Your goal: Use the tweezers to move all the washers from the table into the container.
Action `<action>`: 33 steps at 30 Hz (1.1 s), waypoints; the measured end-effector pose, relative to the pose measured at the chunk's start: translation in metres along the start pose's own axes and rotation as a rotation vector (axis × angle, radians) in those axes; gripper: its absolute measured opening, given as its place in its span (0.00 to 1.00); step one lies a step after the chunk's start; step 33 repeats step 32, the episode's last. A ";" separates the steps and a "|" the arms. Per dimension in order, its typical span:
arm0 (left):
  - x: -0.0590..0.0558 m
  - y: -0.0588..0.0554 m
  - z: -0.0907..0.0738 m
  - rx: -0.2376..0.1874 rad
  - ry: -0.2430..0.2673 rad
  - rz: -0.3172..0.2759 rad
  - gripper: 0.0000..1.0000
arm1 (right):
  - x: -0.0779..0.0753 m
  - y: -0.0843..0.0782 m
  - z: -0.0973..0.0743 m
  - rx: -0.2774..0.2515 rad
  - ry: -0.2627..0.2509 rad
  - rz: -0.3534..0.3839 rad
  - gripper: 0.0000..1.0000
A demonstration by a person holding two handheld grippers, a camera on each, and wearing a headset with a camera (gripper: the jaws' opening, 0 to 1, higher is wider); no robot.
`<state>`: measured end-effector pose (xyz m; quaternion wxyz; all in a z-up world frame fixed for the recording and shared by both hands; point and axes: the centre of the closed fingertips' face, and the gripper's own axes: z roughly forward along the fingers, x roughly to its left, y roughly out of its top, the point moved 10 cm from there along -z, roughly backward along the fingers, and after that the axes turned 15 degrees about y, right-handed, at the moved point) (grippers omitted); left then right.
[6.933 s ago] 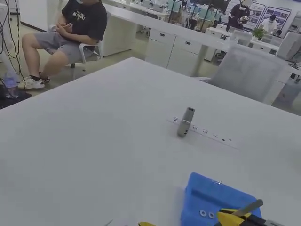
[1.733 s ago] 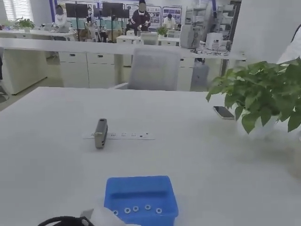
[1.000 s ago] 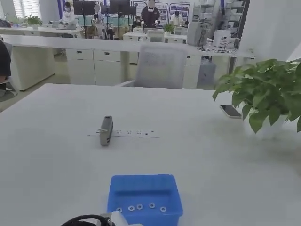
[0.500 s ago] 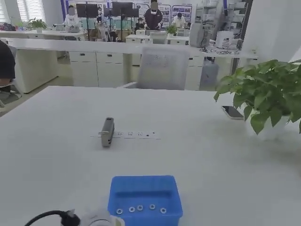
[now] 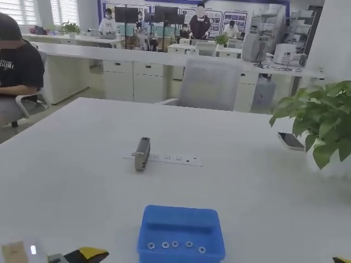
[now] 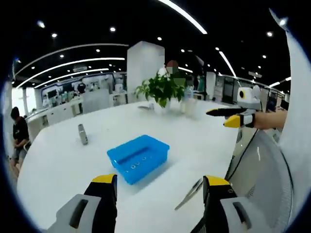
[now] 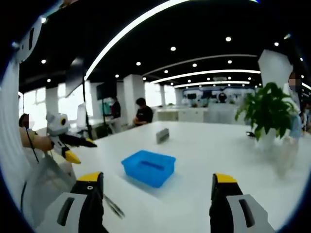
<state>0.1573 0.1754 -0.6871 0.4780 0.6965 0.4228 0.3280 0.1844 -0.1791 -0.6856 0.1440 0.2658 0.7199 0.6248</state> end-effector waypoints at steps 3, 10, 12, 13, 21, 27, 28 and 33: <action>-0.003 0.007 -0.006 -0.154 0.044 -0.148 0.87 | 0.003 0.002 0.001 -0.019 -0.017 -0.031 0.97; 0.003 0.012 -0.014 -0.373 0.182 -0.267 0.99 | 0.010 0.005 0.003 -0.076 -0.049 -0.103 0.99; 0.011 0.008 -0.014 -0.380 0.260 -0.262 0.99 | 0.007 -0.001 0.004 -0.047 -0.058 -0.125 0.99; 0.014 0.006 -0.016 -0.358 0.283 -0.281 0.99 | 0.006 -0.003 0.004 -0.031 -0.065 -0.123 0.99; 0.015 0.004 -0.014 -0.332 0.347 -0.251 0.99 | 0.005 -0.006 0.003 0.016 -0.096 -0.121 0.95; 0.012 0.005 -0.013 -0.318 0.327 -0.252 0.99 | 0.003 -0.008 0.002 0.030 -0.103 -0.106 0.93; 0.012 0.005 -0.013 -0.316 0.327 -0.251 0.99 | 0.003 -0.008 0.001 0.030 -0.104 -0.101 0.92; 0.013 0.004 -0.013 -0.306 0.332 -0.234 0.99 | 0.002 -0.009 0.000 0.031 -0.112 -0.089 0.91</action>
